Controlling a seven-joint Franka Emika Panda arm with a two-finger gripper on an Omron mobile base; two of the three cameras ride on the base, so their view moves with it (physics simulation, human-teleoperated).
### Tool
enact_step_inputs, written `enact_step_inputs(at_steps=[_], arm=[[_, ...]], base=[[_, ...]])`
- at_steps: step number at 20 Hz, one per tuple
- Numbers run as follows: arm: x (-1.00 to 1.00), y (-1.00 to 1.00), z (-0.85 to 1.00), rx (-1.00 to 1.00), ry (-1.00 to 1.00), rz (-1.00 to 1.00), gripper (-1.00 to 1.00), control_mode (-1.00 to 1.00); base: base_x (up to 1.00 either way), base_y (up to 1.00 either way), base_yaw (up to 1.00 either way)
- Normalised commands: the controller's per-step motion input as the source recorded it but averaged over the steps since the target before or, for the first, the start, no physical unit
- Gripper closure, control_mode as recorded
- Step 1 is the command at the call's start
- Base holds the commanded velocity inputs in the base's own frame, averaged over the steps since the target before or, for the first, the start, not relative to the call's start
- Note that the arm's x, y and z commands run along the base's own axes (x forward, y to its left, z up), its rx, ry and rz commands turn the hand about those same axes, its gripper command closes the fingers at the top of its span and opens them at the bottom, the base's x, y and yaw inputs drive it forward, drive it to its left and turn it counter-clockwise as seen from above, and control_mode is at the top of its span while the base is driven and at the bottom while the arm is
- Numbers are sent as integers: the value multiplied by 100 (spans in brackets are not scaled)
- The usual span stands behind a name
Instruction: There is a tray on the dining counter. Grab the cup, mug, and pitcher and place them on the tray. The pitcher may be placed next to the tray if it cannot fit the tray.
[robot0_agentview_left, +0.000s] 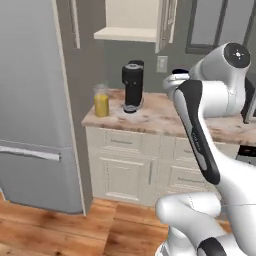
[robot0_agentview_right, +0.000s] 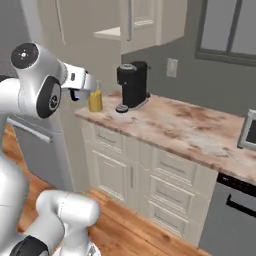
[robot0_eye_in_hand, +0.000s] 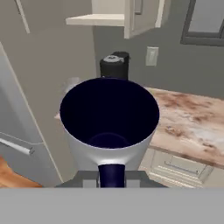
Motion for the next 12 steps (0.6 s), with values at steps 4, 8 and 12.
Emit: enact_step_inputs(at_steps=[4, 8, 12], arm=[[0, 0, 0, 0, 0, 0, 100, 100], [0, 0, 0, 0, 0, 0, 100, 100], [0, 0, 0, 0, 0, 0, 100, 100]], base=[[-70, -29, 100], [-79, -5, 100], [-60, -1, 99]])
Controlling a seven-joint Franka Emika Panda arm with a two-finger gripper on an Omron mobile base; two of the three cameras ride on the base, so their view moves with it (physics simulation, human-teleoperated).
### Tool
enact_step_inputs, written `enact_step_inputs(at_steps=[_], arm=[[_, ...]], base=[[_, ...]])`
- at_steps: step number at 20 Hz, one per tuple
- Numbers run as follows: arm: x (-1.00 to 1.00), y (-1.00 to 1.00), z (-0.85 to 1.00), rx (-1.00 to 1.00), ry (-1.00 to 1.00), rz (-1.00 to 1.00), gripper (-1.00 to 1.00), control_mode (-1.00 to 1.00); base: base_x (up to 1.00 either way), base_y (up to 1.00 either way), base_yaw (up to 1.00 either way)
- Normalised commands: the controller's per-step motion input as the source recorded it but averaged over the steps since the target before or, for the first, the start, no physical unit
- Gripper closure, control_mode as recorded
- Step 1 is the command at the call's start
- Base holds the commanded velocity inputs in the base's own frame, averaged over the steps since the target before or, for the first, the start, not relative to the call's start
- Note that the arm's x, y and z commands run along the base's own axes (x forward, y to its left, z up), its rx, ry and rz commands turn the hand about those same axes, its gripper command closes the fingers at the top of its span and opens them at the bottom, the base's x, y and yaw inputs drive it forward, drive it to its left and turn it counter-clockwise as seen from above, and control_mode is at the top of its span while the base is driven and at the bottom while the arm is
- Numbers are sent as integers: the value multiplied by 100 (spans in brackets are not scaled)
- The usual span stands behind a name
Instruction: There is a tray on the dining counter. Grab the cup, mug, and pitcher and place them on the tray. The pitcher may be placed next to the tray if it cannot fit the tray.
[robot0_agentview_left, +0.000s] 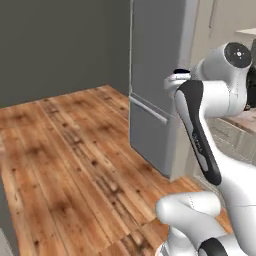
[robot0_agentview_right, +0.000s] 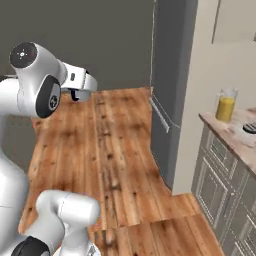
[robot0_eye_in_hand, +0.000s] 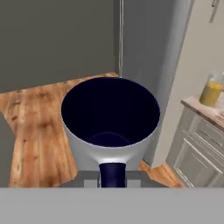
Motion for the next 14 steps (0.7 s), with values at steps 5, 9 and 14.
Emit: enact_step_inputs(at_steps=[5, 9, 14], arm=[[0, 0, 0, 0, 0, 0, 100, 100], [0, 0, 0, 0, 0, 0, 100, 100], [0, 0, 0, 0, 0, 0, 100, 100]], base=[[19, -34, 76], [92, -54, 28], [100, -35, 14]])
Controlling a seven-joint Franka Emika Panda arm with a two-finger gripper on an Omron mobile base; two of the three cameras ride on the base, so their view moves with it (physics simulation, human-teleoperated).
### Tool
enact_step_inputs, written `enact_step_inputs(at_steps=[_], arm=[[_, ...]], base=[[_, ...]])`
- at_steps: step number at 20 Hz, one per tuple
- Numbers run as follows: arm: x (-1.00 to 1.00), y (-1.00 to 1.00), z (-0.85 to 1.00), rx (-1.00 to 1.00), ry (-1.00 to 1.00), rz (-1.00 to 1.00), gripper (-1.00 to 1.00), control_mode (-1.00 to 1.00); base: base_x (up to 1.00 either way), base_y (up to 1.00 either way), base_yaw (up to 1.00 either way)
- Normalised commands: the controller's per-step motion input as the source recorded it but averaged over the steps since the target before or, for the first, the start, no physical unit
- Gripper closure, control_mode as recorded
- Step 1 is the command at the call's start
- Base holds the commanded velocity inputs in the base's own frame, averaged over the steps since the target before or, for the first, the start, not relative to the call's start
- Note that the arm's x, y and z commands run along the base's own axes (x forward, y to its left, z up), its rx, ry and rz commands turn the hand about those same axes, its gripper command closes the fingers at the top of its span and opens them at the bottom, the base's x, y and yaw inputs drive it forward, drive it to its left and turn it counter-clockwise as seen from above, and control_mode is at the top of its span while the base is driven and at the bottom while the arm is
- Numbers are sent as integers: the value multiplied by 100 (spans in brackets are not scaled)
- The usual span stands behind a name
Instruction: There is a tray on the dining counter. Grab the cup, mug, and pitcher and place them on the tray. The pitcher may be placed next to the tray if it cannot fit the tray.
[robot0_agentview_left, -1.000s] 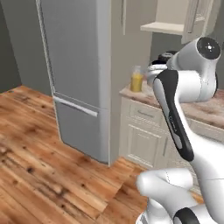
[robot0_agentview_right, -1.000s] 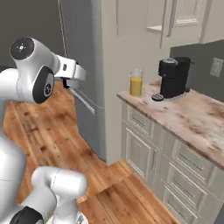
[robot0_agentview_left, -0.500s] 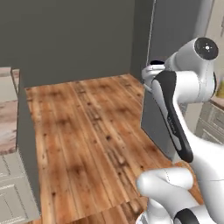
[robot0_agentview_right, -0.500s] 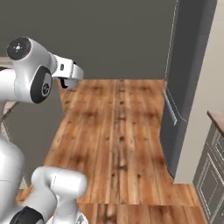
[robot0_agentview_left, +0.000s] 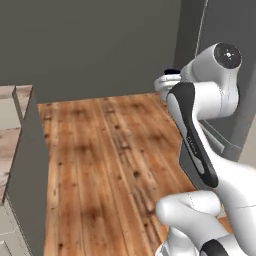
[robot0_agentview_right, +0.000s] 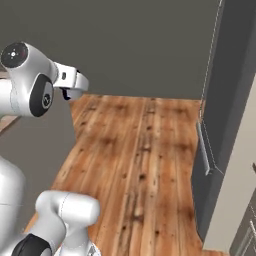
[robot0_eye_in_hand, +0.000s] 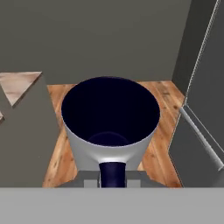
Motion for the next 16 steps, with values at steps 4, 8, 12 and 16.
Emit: enact_step_inputs(at_steps=[4, 8, 12, 16], arm=[[0, 0, 0, 0, 0, 0, 100, 100], [0, 0, 0, 0, 0, 0, 100, 100], [0, 0, 0, 0, 0, 0, 100, 100], [0, 0, 0, 0, 0, 0, 100, 100]], base=[[100, 0, 25], [100, -5, 33], [100, -86, 5], [100, -96, 0]])
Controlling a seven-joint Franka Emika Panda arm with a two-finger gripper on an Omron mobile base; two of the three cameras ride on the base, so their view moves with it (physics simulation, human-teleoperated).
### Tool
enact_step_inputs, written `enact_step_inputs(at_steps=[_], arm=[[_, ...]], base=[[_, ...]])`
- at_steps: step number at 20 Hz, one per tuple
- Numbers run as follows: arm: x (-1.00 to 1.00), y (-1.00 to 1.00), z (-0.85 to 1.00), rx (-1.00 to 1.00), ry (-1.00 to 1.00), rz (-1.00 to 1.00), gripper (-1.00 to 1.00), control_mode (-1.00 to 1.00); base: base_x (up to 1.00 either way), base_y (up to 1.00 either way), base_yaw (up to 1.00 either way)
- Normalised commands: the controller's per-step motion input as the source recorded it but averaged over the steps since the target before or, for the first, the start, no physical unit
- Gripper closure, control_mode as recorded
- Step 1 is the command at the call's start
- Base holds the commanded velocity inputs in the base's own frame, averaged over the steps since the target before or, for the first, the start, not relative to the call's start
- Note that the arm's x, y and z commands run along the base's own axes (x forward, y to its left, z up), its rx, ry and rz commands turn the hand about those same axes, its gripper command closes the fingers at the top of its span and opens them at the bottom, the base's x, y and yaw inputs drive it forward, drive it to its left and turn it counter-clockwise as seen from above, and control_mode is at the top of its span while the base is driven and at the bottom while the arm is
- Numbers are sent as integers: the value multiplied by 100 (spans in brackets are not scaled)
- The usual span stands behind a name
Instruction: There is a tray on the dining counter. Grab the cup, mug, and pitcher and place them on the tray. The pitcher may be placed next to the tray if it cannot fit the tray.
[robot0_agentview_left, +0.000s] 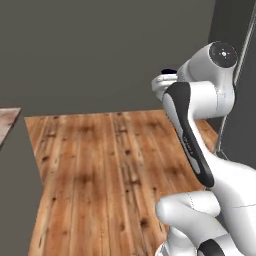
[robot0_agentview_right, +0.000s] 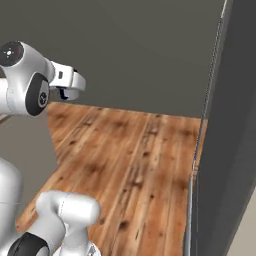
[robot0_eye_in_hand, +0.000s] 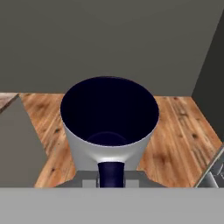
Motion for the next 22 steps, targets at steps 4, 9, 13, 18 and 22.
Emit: enact_step_inputs(at_steps=[4, 9, 13, 18, 22], arm=[[0, 0, 0, 0, 0, 0, 100, 100], [0, 0, 0, 0, 0, 0, 100, 100], [0, 0, 0, 0, 0, 0, 100, 100], [0, 0, 0, 0, 0, 0, 100, 100], [0, 0, 0, 0, 0, 0, 100, 100]], base=[[100, -98, 0], [100, -64, 5], [100, 14, 2], [100, 34, 0], [100, 14, 0]])
